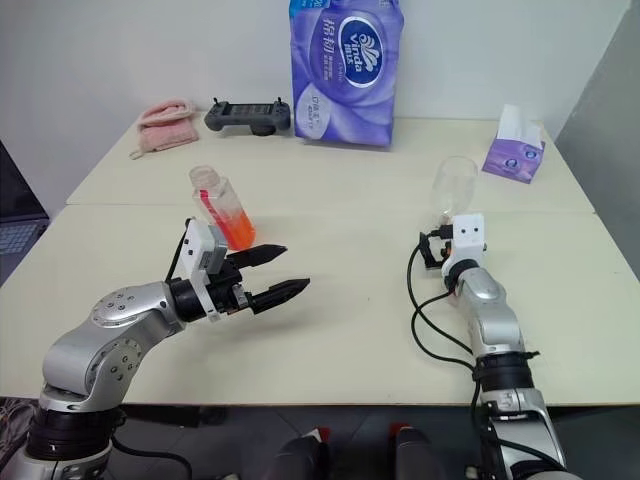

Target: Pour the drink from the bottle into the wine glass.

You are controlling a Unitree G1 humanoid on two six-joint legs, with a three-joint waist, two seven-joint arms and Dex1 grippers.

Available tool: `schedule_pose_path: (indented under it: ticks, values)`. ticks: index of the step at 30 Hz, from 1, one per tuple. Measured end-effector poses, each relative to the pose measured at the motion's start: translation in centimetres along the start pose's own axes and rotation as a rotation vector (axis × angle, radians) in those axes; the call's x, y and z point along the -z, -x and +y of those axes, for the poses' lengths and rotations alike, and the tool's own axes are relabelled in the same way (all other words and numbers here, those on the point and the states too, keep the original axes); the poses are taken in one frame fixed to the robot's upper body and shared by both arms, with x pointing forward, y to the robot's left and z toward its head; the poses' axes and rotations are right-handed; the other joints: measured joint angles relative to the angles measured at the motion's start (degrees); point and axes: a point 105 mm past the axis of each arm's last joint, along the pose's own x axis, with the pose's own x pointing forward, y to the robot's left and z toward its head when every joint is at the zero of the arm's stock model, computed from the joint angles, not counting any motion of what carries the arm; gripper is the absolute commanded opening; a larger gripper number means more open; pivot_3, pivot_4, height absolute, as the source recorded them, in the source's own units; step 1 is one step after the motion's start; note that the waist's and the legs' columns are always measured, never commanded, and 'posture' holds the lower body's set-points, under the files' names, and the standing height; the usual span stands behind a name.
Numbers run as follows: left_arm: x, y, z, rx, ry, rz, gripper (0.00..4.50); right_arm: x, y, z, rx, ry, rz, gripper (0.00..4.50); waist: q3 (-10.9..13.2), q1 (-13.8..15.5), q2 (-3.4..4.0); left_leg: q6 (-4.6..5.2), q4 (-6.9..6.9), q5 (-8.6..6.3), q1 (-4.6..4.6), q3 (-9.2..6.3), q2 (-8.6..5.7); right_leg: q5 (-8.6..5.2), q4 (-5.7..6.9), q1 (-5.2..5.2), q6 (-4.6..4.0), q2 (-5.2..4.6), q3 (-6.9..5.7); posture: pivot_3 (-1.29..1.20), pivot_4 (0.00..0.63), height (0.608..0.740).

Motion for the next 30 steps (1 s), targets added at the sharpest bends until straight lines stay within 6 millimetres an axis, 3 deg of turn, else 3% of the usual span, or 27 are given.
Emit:
schedule_pose_path:
  ticks: [11,15,25,30]
  values:
    - [0.4,0.1,-0.4,0.012,0.012,0.011,4.47,-0.3,-1.3,-0.5,0.021,-0.007,-0.031,4.50,0.0,-0.1,0.00,0.00,-0.01,0.00,0.00,0.00,0.01,0.01,0.01,0.00,-0.01,0.00,0.02,0.00,0.150,0.740]
    - [0.4,0.1,-0.4,0.012,0.011,0.012,4.50,-0.3,-1.4,0.0,0.001,-0.018,-0.044,3.69,0.0,-0.1,0.00,0.00,-0.01,0.00,0.00,0.00,0.01,0.01,0.01,0.00,-0.01,0.00,0.04,0.00,0.150,0.740]
    - [0.6,0.3,-0.3,0.003,0.014,0.021,4.50,-0.5,-1.5,0.2,-0.013,-0.020,-0.069,0.21,0.0,-0.1,0.01,0.01,-0.01,0.00,0.01,0.01,0.01,0.01,0.01,0.00,-0.01,-0.01,0.05,0.00,0.150,0.740]
    - [1.1,1.2,0.1,-0.033,0.024,0.024,4.50,-0.9,-2.0,0.9,-0.045,0.026,-0.076,0.13,0.0,-0.3,0.02,0.00,-0.02,0.00,0.02,0.03,0.03,0.01,0.01,-0.03,-0.02,-0.01,0.06,0.00,0.150,0.740]
